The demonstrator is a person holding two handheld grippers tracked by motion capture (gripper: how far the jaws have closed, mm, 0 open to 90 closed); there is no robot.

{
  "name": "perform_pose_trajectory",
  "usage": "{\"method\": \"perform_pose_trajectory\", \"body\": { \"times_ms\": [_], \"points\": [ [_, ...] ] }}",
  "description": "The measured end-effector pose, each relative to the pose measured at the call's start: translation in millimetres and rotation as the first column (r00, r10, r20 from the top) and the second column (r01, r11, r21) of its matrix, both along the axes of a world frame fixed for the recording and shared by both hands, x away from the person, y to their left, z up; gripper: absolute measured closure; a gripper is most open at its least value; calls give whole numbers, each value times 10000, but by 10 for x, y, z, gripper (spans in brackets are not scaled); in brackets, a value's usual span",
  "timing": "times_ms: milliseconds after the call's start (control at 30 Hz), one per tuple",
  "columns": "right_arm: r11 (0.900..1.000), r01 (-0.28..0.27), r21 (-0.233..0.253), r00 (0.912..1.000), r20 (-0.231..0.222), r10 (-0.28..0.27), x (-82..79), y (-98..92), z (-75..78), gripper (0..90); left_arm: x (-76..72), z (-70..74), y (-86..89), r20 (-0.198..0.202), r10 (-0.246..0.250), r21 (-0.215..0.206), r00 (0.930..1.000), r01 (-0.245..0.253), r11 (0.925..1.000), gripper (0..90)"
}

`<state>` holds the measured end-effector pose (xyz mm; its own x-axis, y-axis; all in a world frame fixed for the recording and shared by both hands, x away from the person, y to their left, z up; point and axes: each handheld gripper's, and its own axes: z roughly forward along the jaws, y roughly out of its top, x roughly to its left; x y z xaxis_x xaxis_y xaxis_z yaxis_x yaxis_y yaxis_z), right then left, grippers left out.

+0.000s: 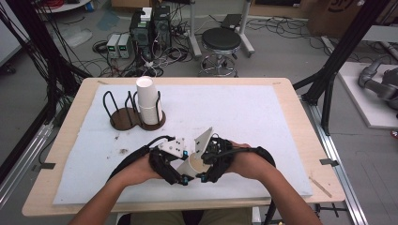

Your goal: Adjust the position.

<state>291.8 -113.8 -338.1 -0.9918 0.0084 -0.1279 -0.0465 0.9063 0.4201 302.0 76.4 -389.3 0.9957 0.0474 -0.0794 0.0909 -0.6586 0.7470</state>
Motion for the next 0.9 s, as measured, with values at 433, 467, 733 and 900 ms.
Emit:
{"method": "perform_pose_trajectory", "body": {
  "times_ms": [433, 467, 733, 900],
  "points": [
    [9820, 393, 1845, 9992, -42, -392, 33, -133, 82, 204, -4, -62, 119, 122, 594, -1383, 9982, -572, 9887, 320],
    [9766, 479, 2095, 9988, -35, -482, 31, -159, 105, 203, -3, -69, 137, 73, 719, -1500, 9974, -700, 9862, 320],
    [9005, 1340, 4136, 9893, -25, -1460, 37, -468, 212, 203, 44, -127, 318, 18, 2069, -2784, 9784, -1982, 9398, 308],
    [8503, 2145, 4807, 9725, -244, -2315, 54, -689, 127, 203, 73, -177, 432, 68, 2936, -3464, 9559, -2732, 8974, 299]
  ]
}}
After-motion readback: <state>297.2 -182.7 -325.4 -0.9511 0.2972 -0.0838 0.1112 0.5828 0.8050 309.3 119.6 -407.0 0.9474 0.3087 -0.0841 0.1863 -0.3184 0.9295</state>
